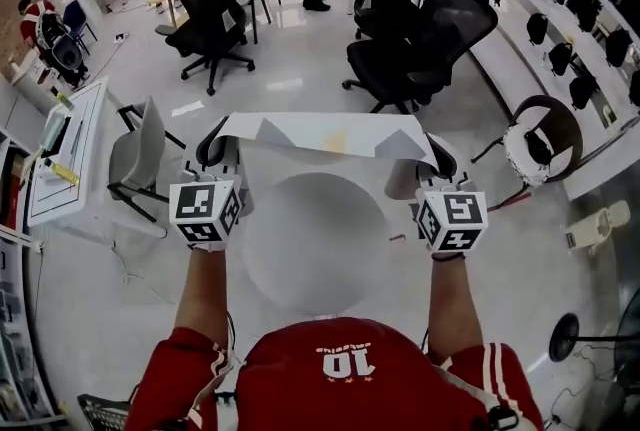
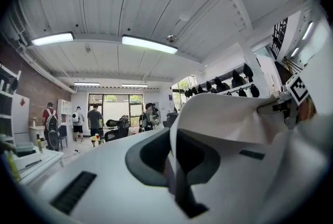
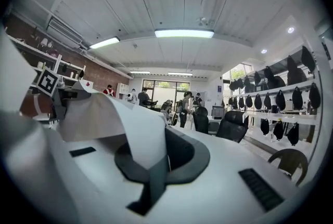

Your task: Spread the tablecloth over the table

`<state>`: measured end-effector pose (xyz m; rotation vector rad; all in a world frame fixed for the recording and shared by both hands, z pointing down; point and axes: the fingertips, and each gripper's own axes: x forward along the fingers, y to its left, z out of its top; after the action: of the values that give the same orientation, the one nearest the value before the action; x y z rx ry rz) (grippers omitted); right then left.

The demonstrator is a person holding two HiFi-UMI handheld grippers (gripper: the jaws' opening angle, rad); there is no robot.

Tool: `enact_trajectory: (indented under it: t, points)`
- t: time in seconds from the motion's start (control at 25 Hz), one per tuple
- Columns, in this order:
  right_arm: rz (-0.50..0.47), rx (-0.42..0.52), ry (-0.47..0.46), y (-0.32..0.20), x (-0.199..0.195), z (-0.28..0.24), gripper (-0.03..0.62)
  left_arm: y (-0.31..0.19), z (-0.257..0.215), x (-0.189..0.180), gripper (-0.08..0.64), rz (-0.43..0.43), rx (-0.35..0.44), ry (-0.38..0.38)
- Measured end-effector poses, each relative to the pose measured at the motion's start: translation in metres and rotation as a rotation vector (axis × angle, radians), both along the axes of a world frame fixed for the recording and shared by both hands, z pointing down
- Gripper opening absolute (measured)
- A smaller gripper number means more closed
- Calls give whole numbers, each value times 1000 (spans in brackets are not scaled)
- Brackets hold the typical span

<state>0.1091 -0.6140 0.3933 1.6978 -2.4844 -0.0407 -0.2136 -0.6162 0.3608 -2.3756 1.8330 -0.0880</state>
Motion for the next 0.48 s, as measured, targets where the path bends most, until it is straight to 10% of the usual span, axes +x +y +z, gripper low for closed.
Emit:
enact_trajectory:
  t: [0.48]
  points:
    - [12, -160, -45, 31, 0, 74, 15, 36, 78, 0, 9, 15, -159, 51]
